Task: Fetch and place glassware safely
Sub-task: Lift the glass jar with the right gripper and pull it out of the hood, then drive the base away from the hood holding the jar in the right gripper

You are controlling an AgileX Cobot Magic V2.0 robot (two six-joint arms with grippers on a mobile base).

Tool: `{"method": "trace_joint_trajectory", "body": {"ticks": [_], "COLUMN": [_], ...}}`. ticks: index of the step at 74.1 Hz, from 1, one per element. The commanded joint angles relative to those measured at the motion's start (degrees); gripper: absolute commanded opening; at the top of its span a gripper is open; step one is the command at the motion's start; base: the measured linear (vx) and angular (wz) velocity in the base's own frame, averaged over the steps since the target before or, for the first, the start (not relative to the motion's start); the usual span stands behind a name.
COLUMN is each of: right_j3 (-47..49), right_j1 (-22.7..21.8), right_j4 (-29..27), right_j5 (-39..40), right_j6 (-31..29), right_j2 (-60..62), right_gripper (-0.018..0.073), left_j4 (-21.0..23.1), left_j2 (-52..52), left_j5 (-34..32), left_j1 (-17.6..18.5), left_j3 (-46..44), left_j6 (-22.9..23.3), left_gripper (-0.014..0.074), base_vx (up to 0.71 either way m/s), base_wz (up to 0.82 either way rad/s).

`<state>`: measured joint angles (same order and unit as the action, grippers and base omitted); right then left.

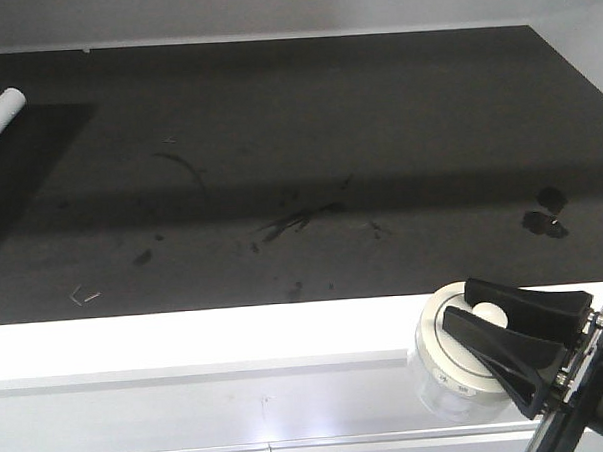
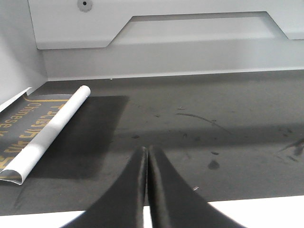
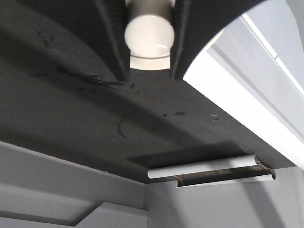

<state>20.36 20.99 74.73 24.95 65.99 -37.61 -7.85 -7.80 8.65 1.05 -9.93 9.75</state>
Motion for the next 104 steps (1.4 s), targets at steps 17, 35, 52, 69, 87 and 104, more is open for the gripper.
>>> {"method": "trace_joint_trajectory", "body": {"ticks": [17,35,52,69,87,104], "right_j3": [1.8,1.8,1.8,1.8,1.8,1.8], "right_j1": [-0.12,-0.12,-0.12,-0.12,-0.12,-0.12], "right_j4": [-2.45,-2.19,-2.19,-2.19,-2.13,-2.13], "right_j5": [1.39,1.53,1.53,1.53,1.52,1.52], "right_j6": [-0.37,-0.37,-0.37,-0.37,-0.37,-0.37], "right_j2": [0.3,0.3,0.3,0.3,0.3,0.3], "right_gripper": [-0.0001,-0.0001,-0.0001,-0.0001,-0.0001,-0.0001], "left_j4": [0.43,0.43,0.43,0.43,0.43,0.43], "left_j2": [-0.7,-0.7,-0.7,-0.7,-0.7,-0.7], "left_j5": [-4.09,-4.09,-4.09,-4.09,-4.09,-4.09], "left_j1": [0.49,0.49,0.49,0.49,0.49,0.49], "left_j3": [-1.47,-1.47,-1.47,-1.47,-1.47,-1.47], "left_j6": [0.4,0.4,0.4,0.4,0.4,0.4], "left_gripper": [-0.0007,-0.0007,-0.0007,-0.0007,-0.0007,-0.0007], "base_vx": [0.0,0.0,-0.03,-0.07,-0.09,-0.09], "base_wz": [0.0,0.12,0.57,0.7,0.61,0.78]}}
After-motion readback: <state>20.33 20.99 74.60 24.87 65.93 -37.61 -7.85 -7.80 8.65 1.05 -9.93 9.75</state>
